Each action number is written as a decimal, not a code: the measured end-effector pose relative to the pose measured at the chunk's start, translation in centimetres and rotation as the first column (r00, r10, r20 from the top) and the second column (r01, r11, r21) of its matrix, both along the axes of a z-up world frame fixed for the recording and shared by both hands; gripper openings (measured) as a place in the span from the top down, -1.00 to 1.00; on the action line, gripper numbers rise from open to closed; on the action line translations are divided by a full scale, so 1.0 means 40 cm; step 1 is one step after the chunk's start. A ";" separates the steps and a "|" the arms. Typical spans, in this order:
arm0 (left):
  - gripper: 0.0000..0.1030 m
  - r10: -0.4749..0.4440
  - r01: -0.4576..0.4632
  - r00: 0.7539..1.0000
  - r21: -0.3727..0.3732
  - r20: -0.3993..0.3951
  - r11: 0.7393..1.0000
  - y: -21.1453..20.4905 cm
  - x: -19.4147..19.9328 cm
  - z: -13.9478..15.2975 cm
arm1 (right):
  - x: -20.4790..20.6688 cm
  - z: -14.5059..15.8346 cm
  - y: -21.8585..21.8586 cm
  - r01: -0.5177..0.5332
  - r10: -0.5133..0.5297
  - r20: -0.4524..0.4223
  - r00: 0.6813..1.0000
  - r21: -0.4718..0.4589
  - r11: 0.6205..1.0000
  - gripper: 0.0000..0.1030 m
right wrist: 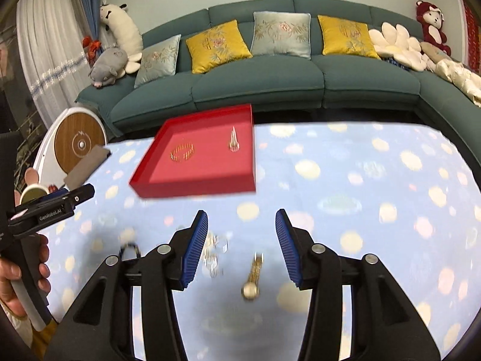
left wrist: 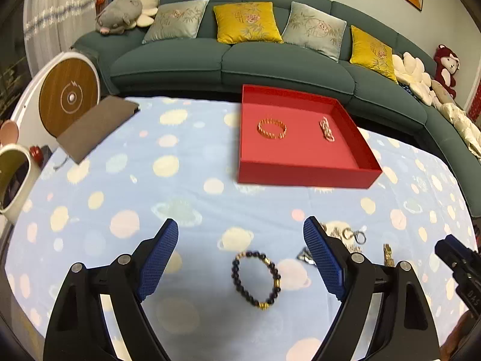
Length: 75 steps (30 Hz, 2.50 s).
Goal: Organize jewelry
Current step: 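Grasp the gold wristwatch with the right gripper while the left grasps the beaded bracelet, then carry watch and bracelet into the red tray and open both grippers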
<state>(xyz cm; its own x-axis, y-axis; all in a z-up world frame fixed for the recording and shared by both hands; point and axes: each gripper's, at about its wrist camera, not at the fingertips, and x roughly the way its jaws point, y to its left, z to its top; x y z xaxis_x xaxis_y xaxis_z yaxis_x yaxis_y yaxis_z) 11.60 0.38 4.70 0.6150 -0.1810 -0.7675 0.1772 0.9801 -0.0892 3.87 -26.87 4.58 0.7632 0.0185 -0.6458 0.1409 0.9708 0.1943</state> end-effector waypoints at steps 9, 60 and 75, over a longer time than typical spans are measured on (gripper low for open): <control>-0.60 0.011 -0.009 0.996 0.014 -0.089 1.000 -0.004 -0.064 -0.130 | -0.033 -0.159 0.028 -0.009 0.005 -0.125 0.992 -0.037 0.999 0.11; 0.89 -0.132 0.130 0.988 -0.021 -0.085 0.991 -0.050 -0.045 -0.221 | 0.002 -0.234 0.078 -0.061 0.054 -0.164 0.985 -0.038 0.997 0.57; 0.89 -0.164 0.160 0.985 -0.075 -0.059 0.984 -0.048 -0.067 -0.176 | 0.002 -0.211 0.091 -0.072 0.068 -0.135 0.988 -0.026 0.997 0.57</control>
